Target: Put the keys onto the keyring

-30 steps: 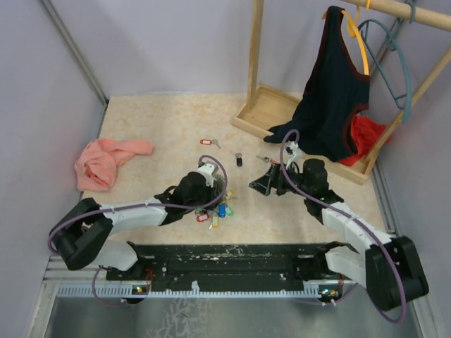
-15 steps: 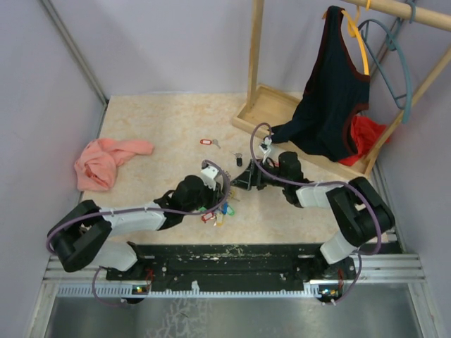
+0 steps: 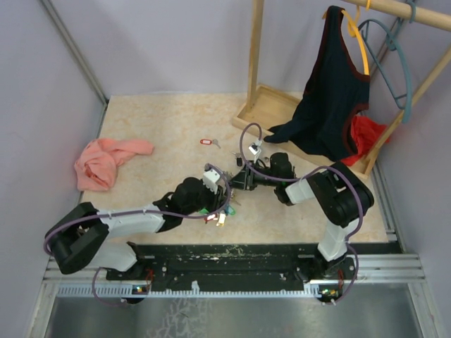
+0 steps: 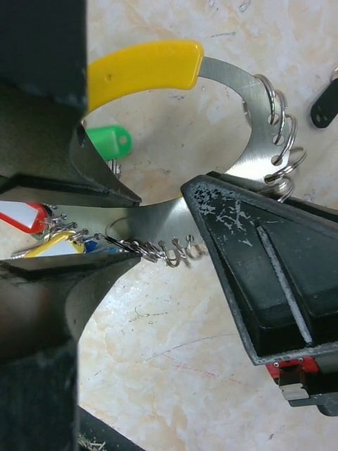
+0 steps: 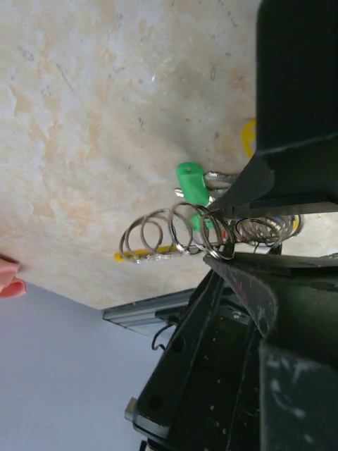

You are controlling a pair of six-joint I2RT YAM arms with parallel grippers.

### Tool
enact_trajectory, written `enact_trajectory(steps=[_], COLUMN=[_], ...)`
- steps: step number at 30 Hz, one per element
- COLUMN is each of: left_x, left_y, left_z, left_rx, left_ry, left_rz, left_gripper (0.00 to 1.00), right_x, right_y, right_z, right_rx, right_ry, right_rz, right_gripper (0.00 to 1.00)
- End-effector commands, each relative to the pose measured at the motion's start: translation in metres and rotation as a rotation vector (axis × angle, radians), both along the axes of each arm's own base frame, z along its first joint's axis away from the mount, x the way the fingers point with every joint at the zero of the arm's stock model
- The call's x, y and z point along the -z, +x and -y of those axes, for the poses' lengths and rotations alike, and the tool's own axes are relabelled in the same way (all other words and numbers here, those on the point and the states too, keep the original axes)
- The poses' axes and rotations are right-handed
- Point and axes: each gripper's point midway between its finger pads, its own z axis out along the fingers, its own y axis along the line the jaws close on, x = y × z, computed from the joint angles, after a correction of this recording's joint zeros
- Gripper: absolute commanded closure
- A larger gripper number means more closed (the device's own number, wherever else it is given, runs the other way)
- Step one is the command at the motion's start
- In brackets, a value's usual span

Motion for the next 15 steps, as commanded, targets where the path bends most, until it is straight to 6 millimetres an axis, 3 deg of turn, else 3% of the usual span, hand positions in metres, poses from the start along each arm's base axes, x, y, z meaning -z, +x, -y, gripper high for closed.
enact_trajectory(steps=[1,3,8,11,15], left_x=[-0.022,-0.030,-0.060,-0.074,-0.089], left_y=[-0.002,-0.003,-0.008,-0.013,-0.015], left_z=[0.005,0.002,-0.006,-0.007,-0.009], left_rx=[0.028,0.014,-0.016,-0.016,-0.009], left_ry=[-0.058,-0.083,-0.205,-0.272,-0.340], left_rz=[0.059,0.069,0.098,0.104,0.087], left_gripper=[0.59,0.49,0.33,0.30,0.31], right_x=[-0.046,-0.057,-0.085,-0.108,-0.124], right_y=[0.001,-0.002,-0.011,-0.019,-0.029], right_z=[-0.013,-0.013,-0.008,-0.004,-0.001], right_rx=[-0.061,-0.066,-0.064,-0.071,-0.087], right_ry=[0.126,0.150,0.211,0.264,0.308], right_rz=[0.143,0.173,0.256,0.325,0.398], right_gripper=[0.89,1.00,1.00,1.00,1.00])
